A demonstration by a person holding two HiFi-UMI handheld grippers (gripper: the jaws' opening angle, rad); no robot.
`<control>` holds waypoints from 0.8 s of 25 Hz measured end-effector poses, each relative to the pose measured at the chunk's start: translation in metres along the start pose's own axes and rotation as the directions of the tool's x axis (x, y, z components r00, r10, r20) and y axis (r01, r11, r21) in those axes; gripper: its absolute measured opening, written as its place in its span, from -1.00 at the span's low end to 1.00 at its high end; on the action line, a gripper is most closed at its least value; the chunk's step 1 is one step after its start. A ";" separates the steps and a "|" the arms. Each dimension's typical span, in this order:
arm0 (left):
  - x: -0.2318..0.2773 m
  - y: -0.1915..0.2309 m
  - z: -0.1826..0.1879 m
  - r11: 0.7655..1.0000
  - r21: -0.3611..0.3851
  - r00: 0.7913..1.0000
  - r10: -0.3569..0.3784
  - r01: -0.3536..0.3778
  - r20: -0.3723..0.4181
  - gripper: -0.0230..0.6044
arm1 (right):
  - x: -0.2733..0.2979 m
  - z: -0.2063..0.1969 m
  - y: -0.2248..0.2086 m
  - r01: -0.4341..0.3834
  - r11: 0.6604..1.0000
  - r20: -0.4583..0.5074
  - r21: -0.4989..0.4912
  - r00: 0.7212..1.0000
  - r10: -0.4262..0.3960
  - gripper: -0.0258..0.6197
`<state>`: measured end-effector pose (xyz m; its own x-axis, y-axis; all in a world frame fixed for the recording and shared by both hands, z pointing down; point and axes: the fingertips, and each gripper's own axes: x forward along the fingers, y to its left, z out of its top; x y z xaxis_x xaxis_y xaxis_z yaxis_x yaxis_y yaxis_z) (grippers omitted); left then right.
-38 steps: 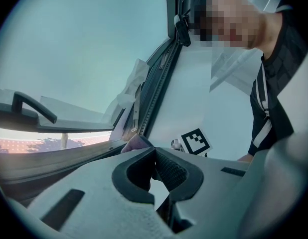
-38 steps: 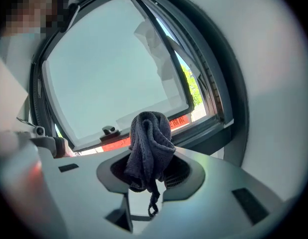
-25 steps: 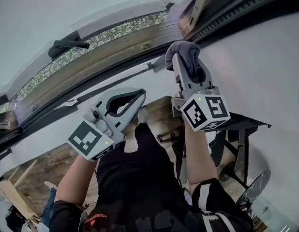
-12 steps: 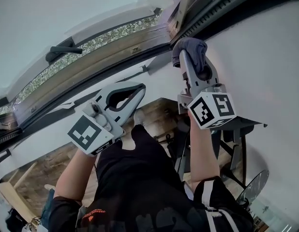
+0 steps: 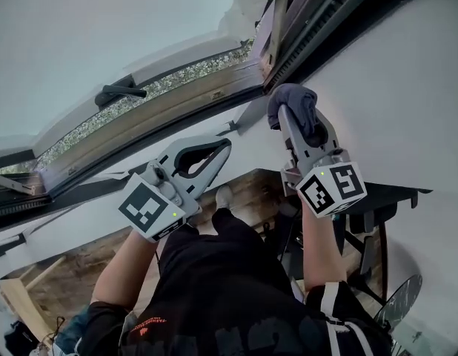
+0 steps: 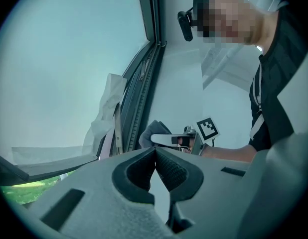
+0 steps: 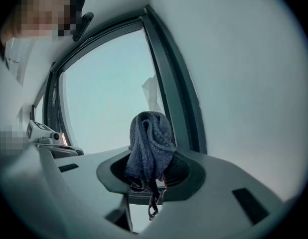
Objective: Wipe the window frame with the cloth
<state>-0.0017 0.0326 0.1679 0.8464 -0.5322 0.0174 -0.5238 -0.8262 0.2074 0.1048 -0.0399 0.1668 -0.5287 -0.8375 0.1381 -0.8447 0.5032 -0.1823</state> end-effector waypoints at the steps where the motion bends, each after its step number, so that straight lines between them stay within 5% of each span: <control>1: -0.002 -0.001 0.001 1.000 0.004 1.000 0.005 -0.005 -0.002 -0.86 | -0.001 0.003 0.004 -0.013 1.000 0.002 -0.004 1.000 0.013 -0.55; 20: -0.029 -0.009 0.026 0.996 0.084 1.000 0.024 -0.024 -0.005 -0.86 | -0.005 0.024 0.087 -0.186 0.982 0.036 -0.039 0.982 0.188 -0.55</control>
<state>-0.0239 0.0511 0.1396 0.8340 -0.5511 0.0273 -0.5499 -0.8260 0.1236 0.0359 0.0033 0.1264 -0.6746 -0.7351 0.0667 -0.7339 0.6584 -0.1669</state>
